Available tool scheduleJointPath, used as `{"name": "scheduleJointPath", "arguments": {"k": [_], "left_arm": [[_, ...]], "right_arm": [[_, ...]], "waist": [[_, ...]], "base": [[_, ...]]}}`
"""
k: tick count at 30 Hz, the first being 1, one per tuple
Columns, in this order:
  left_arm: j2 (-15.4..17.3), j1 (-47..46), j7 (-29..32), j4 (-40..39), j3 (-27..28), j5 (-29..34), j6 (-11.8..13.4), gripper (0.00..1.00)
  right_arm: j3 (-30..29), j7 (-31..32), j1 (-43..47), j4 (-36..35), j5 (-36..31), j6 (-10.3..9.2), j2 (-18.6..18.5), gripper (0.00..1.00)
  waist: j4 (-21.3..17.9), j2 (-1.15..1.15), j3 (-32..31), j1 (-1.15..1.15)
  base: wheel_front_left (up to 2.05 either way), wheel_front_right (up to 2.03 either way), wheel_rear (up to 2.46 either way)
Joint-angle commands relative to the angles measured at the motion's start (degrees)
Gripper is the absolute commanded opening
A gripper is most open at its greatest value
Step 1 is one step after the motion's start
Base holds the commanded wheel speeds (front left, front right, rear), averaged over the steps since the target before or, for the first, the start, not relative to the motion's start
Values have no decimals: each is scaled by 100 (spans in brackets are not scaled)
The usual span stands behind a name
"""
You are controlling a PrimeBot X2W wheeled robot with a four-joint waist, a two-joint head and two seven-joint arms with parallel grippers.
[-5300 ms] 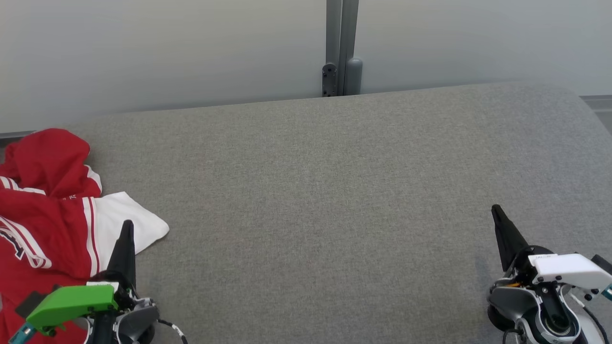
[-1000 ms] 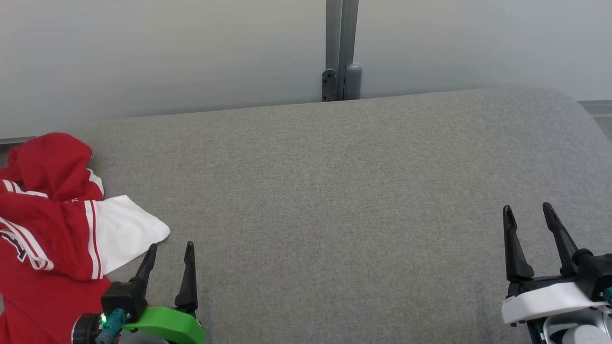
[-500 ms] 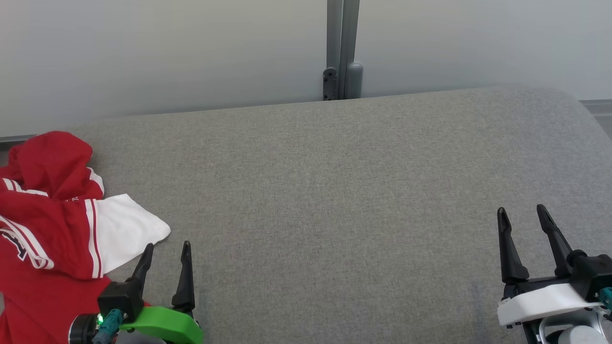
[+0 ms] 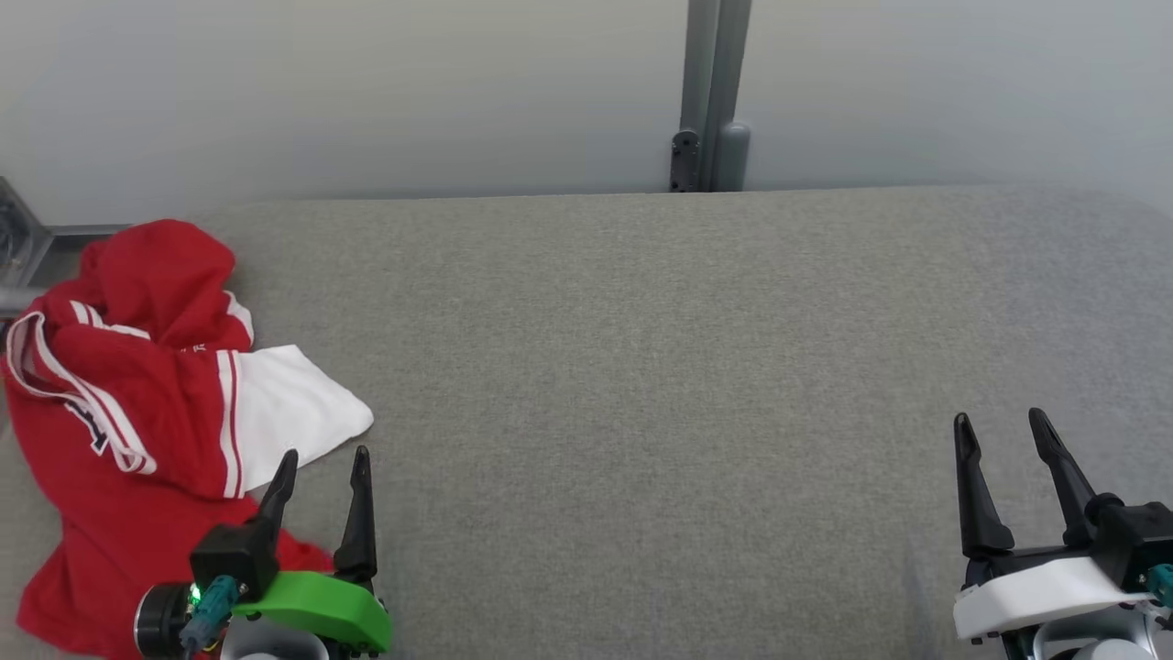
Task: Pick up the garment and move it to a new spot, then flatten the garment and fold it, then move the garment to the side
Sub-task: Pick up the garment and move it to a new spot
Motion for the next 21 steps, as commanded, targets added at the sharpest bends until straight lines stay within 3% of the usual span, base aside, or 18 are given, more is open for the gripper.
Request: {"name": "scheduleJointPath", "arguments": {"k": [1, 11, 16, 21], "left_arm": [[38, -76, -3, 11, 25, 38, -4, 100], [38, -67, -2, -40, 236, 118, -11, 100], [35, -47, -1, -77, 370, 60, -14, 100], [33, -112, 0, -119, 377, -23, -16, 100]], "right_arm": [[19, -20, 37, -4, 20, 2, 15, 100], [225, -20, -202, 20, 31, 1, 29, 100], [381, -20, -325, 59, 13, 1, 21, 100], [448, -20, -341, 67, 22, 1, -9, 100]], "waist": [[463, 0, -34, 0], [1851, 0, 7, 0], [2105, 0, 56, 0], [2063, 0, 169, 0]], "base": [[0, 0, 0], [0, 0, 0], [0, 0, 0], [0, 0, 0]]}}
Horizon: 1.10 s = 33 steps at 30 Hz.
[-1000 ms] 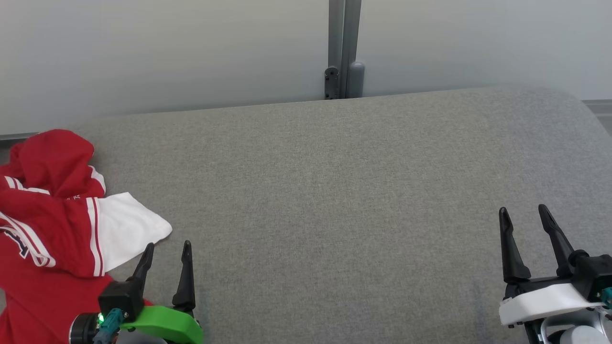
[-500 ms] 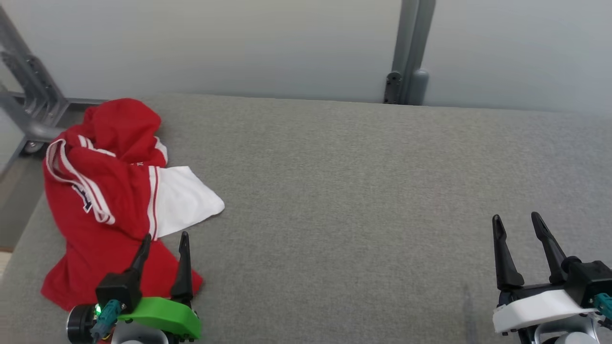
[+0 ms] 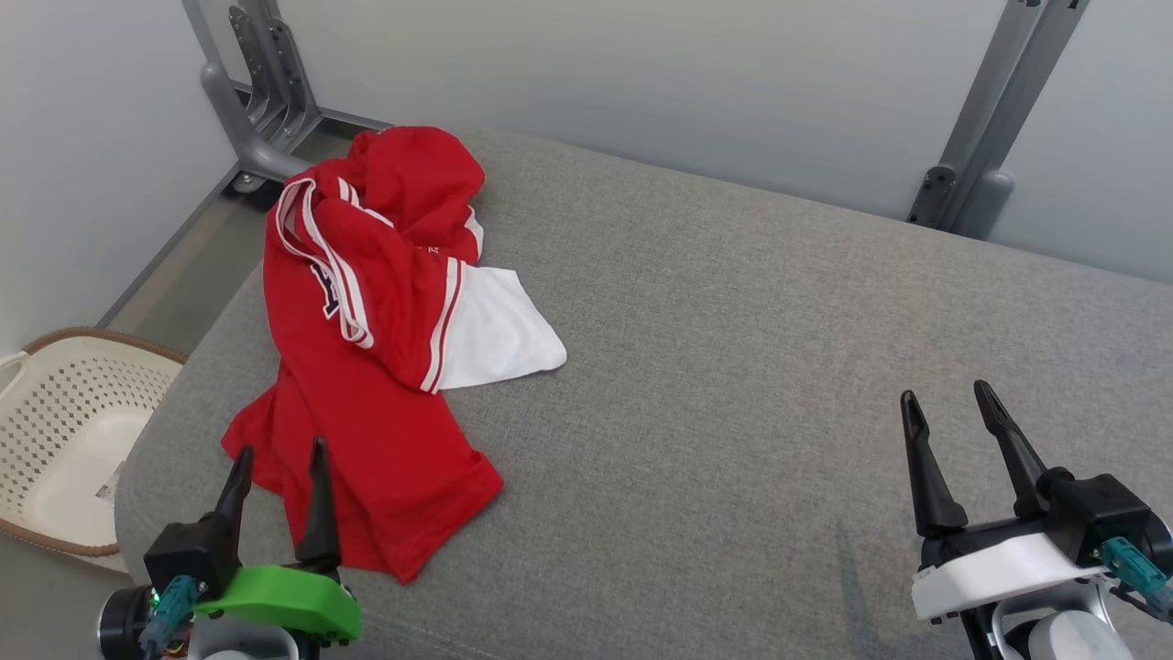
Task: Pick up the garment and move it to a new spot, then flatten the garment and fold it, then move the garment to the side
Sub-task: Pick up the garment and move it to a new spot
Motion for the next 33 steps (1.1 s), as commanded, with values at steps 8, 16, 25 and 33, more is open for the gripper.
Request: {"name": "scheduleJointPath", "arguments": {"k": [8, 16, 25, 33], "left_arm": [[99, -1030, 289, 603, -444, -947, -17, 100], [506, -2595, 1648, 1538, -207, -1826, 27, 100], [831, -3448, 2599, 2720, 152, -2256, 397, 100], [1049, -3543, 2220, 3181, 214, -2289, 286, 0]], "right_arm": [[120, -20, -361, -94, -54, 0, -271, 100], [357, -20, -1081, -133, -58, 0, -405, 100], [496, -20, -1434, -120, -41, 0, -262, 100], [396, -20, -1282, -76, -15, 0, -152, 100]], "waist": [[-376, 0, 896, 0], [-938, 0, 1821, 0], [-1397, 0, 2127, 0], [-1548, 0, 1868, 0]], "base": [[0, 0, 0], [0, 0, 0], [0, 0, 0], [0, 0, 0]]}}
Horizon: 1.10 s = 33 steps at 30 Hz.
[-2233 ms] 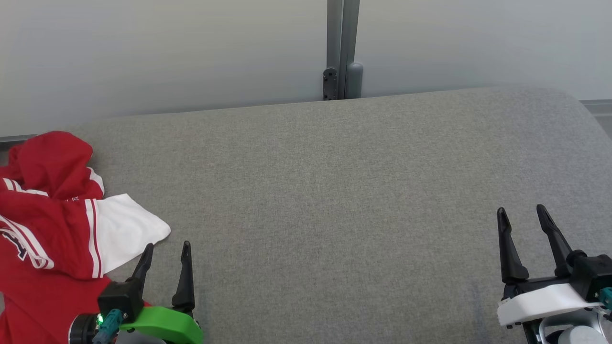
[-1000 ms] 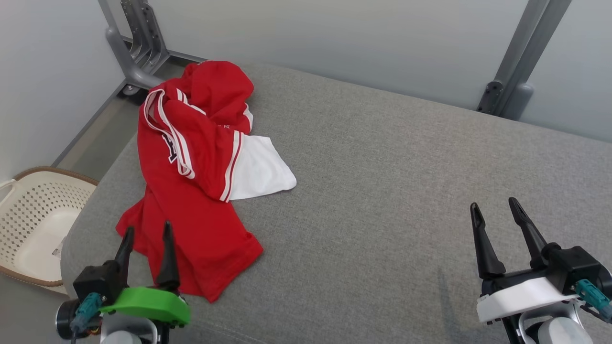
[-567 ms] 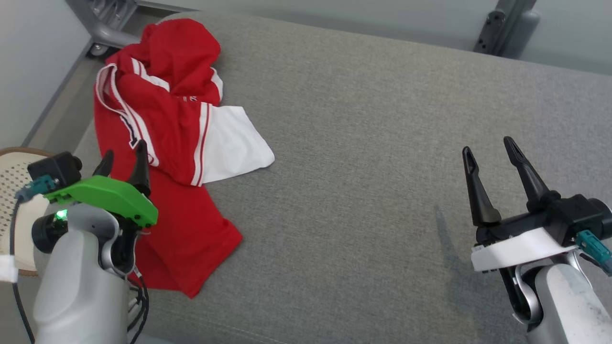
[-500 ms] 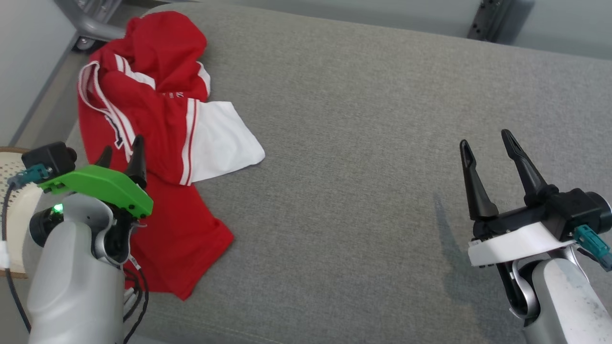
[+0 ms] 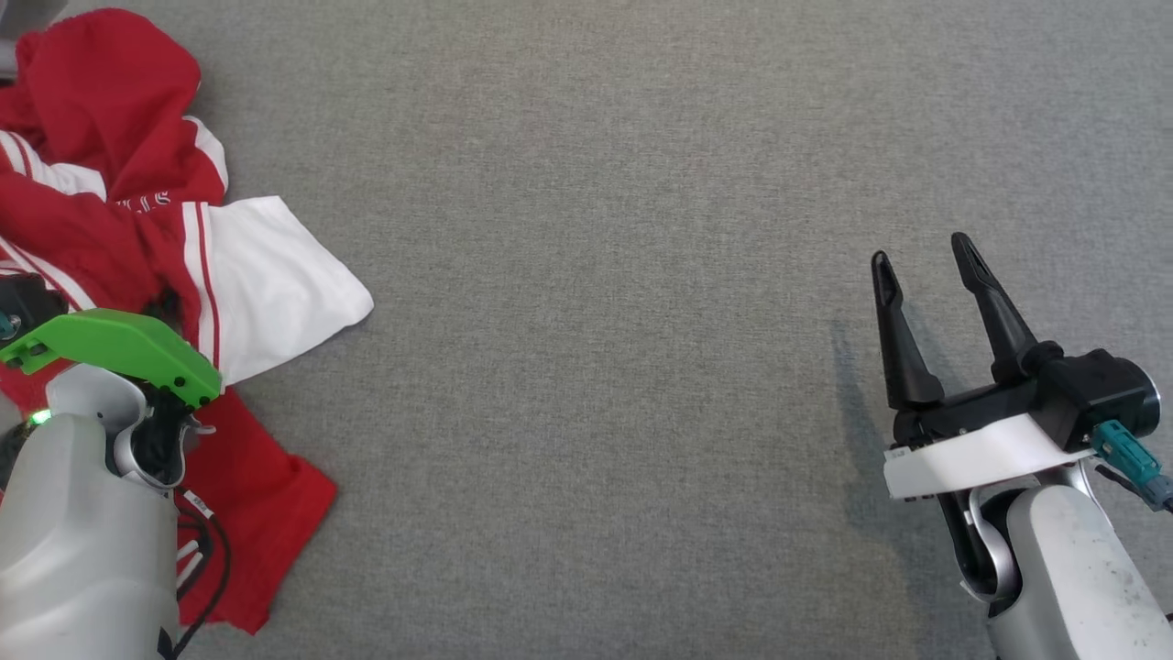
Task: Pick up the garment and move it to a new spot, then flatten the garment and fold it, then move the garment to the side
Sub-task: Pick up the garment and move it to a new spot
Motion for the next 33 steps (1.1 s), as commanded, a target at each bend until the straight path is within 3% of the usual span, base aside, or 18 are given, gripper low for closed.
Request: {"name": "scheduleJointPath", "arguments": {"k": [1, 8, 14, 19, 25, 29, 33], "left_arm": [[127, -32, -116, -40, -63, 98, -54, 0], [234, 134, -149, -991, -379, 29, -286, 0], [154, 471, 451, -3230, -871, -204, -323, 0], [-121, 838, 1084, -5137, -1267, -457, -240, 0], [-623, 992, 1678, -6746, -1822, -913, -81, 0], [-794, 870, 1843, -7240, -2122, -1129, 75, 0], [-860, 980, 1869, -7124, -2413, -1002, 228, 0]], "right_arm": [[-33, -20, 92, 7, -1, 0, 16, 100], [-163, -20, 451, -16, 57, 0, 159, 100], [-203, -20, 723, -58, 85, 0, 271, 100], [-168, -20, 866, -92, 95, 0, 309, 100], [-200, -20, 1029, -144, 98, 0, 329, 100], [-207, -20, 1116, -166, 103, 0, 345, 100], [-296, -19, 1226, -163, 135, 0, 381, 100]], "waist": [[-87, 0, -116, -1], [-130, 0, -545, -1], [-450, 0, -953, -1], [-970, 0, -1221, -1], [-1756, 0, -1400, -1], [-2284, 0, -1418, -1], [-2766, 0, -1424, -1]], "base": [[0, 0, 0], [0, 0, 0], [0, 0, 0], [0, 0, 0], [0, 0, 0], [0, 0, 0], [0, 0, 0]]}}
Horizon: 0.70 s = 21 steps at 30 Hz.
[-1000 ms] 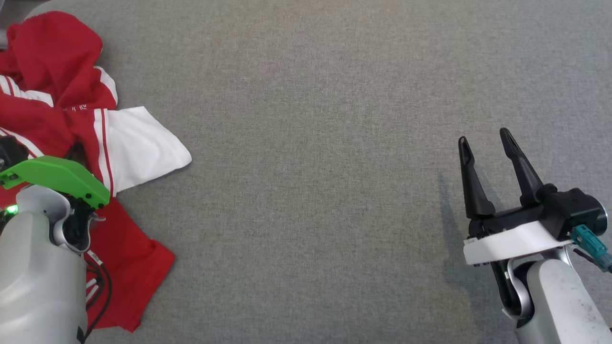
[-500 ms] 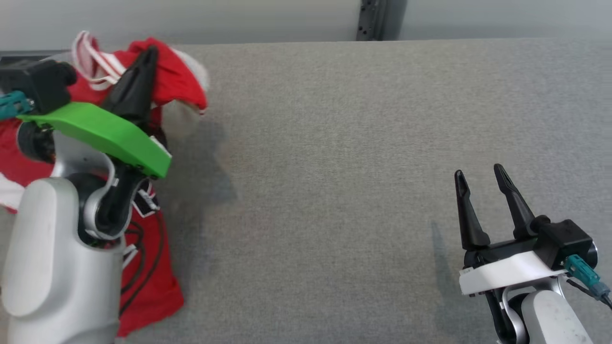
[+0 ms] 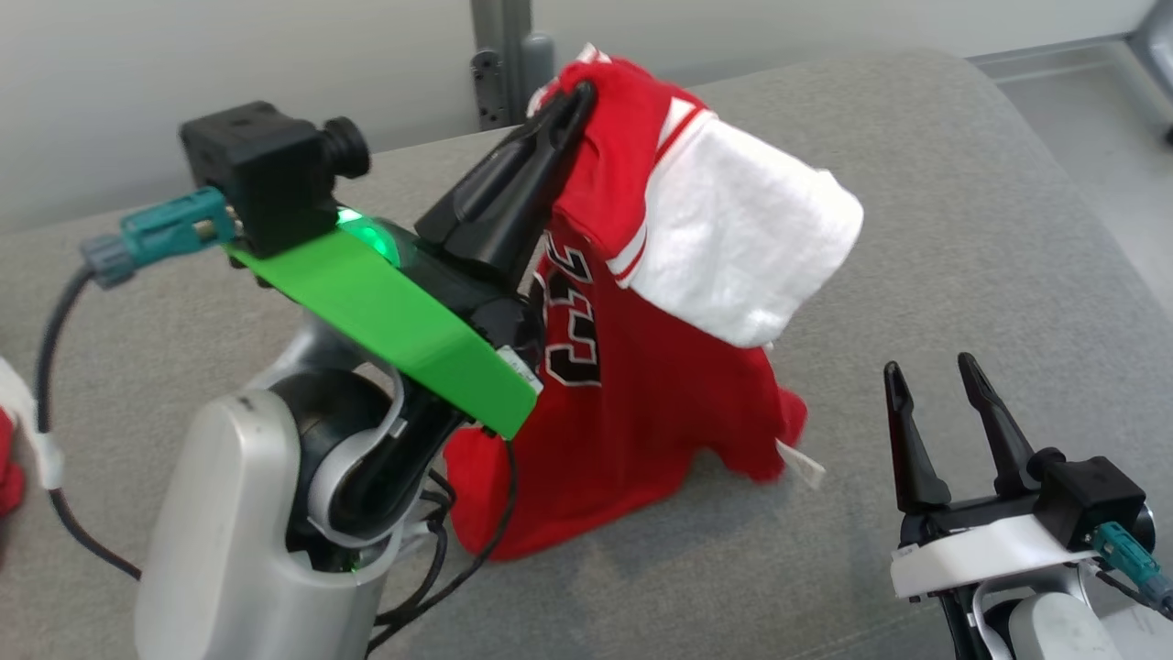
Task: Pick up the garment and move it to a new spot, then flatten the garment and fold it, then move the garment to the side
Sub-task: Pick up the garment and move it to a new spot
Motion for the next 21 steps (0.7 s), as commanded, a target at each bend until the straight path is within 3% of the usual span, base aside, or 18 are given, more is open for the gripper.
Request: {"name": "scheduleJointPath", "arguments": {"k": [1, 7, 13, 20, 21], "left_arm": [[-9, 191, -10, 143, -30, 37, 55, 0], [104, 1112, -388, 1481, 103, 3, 226, 0], [77, 1377, -1345, 3549, 254, 138, -16, 0], [-20, 934, -2187, 5160, -167, 458, -359, 0], [-37, 868, -2317, 5273, -233, 502, -381, 41]], "right_arm": [[-25, -20, 102, -14, 38, 0, 22, 100], [-97, -20, 294, -19, 105, 0, 90, 100], [-129, -20, 392, 20, 167, 0, 133, 100], [-40, -20, 237, 30, 191, 0, 131, 100], [-38, -20, 226, 27, 178, 0, 130, 100]], "waist": [[-816, 0, -152, 0], [-1157, 0, -89, 0], [-1033, 0, 104, 0], [-692, 0, 205, 0], [-642, 0, 188, 0]], "base": [[0, 0, 0], [0, 0, 0], [0, 0, 0], [0, 0, 0], [0, 0, 0]]}}
